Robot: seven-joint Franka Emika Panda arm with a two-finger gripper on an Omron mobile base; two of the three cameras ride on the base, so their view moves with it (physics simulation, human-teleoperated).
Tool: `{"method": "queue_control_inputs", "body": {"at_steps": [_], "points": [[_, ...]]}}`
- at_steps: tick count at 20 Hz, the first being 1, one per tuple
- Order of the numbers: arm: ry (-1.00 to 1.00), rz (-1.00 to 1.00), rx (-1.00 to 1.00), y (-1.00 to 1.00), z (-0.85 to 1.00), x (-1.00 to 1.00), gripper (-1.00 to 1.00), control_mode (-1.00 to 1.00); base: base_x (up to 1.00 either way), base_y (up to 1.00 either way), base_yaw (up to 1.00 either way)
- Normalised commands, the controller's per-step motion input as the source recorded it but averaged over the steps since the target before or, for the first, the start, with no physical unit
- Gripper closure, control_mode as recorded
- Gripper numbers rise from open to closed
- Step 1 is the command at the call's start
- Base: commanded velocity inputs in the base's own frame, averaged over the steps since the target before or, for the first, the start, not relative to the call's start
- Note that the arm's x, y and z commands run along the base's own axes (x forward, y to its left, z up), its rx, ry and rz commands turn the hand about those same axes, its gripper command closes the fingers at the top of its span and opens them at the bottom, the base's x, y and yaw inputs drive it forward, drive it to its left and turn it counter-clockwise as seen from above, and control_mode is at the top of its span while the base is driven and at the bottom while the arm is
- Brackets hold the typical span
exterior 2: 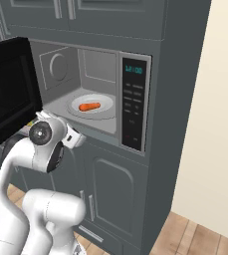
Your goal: Pick the carrot from the counter and place it in the microwave. Then turn on the microwave.
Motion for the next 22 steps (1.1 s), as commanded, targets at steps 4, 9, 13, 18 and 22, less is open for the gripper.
{"method": "queue_control_inputs", "body": {"at_steps": [4, 9, 13, 18, 22], "points": [[-0.04, 0.0, 0.0, 0.0, 0.0, -0.11, -1.0, -1.0, 0.0, 0.0, 0.0], [-0.04, 0.0, 0.0, 0.01, 0.0, -0.04, -1.0, -1.0, 0.0, 0.0, 0.0], [-0.04, 0.0, 0.0, 0.02, 0.0, -0.08, -1.0, -1.0, 0.0, 0.0, 0.0], [-0.04, 0.0, 0.0, 0.03, 0.01, -0.14, -1.0, -1.0, 0.0, 0.0, 0.0], [-0.05, 0.0, -0.01, 0.15, 0.02, -0.14, -1.0, -1.0, 0.0, 0.0, 0.0]]}}
